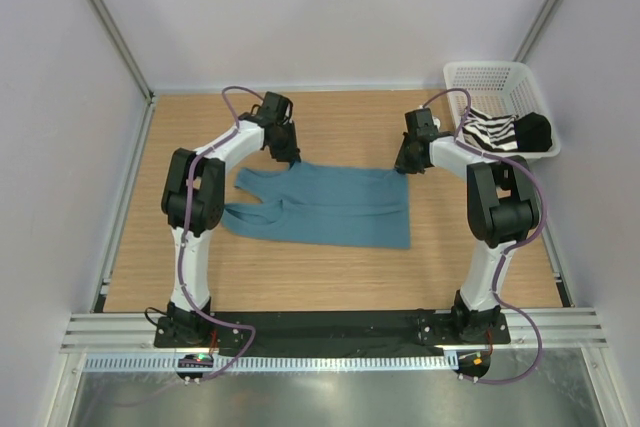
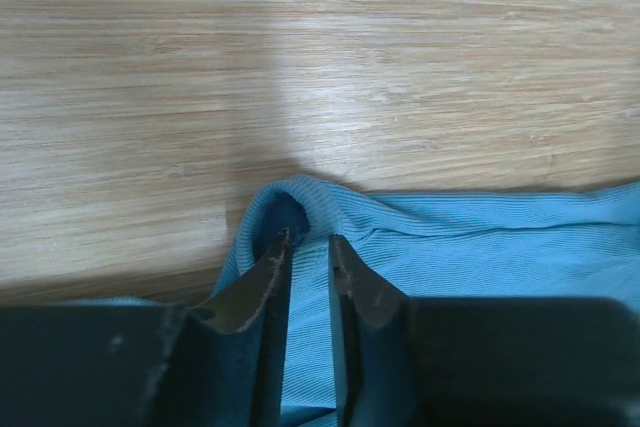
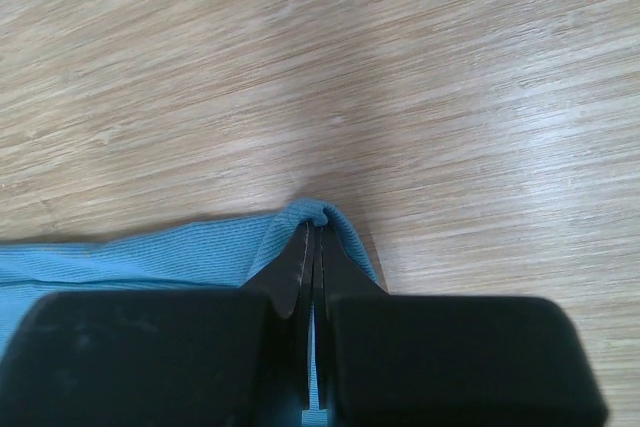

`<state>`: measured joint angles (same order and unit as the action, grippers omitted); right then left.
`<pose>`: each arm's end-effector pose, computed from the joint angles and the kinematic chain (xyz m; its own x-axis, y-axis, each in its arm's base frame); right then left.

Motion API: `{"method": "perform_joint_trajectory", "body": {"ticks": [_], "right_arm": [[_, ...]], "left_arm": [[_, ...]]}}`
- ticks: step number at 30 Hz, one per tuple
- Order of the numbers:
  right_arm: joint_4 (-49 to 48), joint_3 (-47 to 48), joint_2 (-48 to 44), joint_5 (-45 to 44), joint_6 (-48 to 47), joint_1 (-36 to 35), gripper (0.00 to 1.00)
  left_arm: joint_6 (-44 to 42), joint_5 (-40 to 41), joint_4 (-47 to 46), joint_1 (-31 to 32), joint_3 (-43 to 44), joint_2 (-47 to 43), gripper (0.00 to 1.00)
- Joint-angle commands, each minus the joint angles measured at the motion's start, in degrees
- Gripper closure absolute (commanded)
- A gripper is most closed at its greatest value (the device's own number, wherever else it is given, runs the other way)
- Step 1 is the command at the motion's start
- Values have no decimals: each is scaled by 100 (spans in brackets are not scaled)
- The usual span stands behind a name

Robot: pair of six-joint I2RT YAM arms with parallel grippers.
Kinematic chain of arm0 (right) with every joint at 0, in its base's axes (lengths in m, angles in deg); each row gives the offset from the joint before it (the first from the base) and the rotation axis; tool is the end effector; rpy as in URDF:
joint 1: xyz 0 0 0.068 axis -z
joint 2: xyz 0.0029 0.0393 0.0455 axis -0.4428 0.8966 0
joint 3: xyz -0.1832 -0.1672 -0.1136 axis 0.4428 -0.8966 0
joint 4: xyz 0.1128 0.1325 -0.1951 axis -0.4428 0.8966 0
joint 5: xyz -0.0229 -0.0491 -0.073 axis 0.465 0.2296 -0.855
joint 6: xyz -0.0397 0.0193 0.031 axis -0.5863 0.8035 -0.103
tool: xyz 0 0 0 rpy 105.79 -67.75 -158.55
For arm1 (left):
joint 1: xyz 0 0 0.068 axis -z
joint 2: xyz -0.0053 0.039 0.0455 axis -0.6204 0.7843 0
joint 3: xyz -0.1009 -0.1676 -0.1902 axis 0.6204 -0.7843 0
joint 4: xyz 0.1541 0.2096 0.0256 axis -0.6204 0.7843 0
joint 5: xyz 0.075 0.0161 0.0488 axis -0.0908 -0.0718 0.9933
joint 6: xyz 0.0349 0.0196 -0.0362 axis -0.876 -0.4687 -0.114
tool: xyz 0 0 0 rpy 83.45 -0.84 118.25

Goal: Fold and stack the tank tops

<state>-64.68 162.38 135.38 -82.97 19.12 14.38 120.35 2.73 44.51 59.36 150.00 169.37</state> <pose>0.3922 0.0800 0.1685 -0.8010 0.3152 -0.5090 0.2454 0.9483 0.2011 0.4364 -0.1727 0.1832 -0.8898 -0.2002 -0.4102 -0.0387 0.9285 -0.3692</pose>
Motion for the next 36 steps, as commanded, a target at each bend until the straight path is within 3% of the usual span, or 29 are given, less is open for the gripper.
{"method": "perform_joint_trajectory", "body": {"ticks": [1, 9, 13, 23, 36], "right_arm": [[-224, 86, -196, 73, -32, -5, 99], [-224, 129, -231, 152, -50, -14, 99], [-241, 121, -275, 293, -41, 30, 99], [-505, -11, -538, 970, 82, 250, 99], [-478, -292, -1039, 900, 143, 320, 99]], "left_arm": [[-149, 1, 74, 25, 219, -32, 80], [-211, -236, 135, 25, 386, 134, 89], [-202, -297, 162, 34, 430, 161, 100], [35, -472, -232, -246, -62, -620, 100], [140, -658, -673, -423, -1168, -1421, 100]]}}
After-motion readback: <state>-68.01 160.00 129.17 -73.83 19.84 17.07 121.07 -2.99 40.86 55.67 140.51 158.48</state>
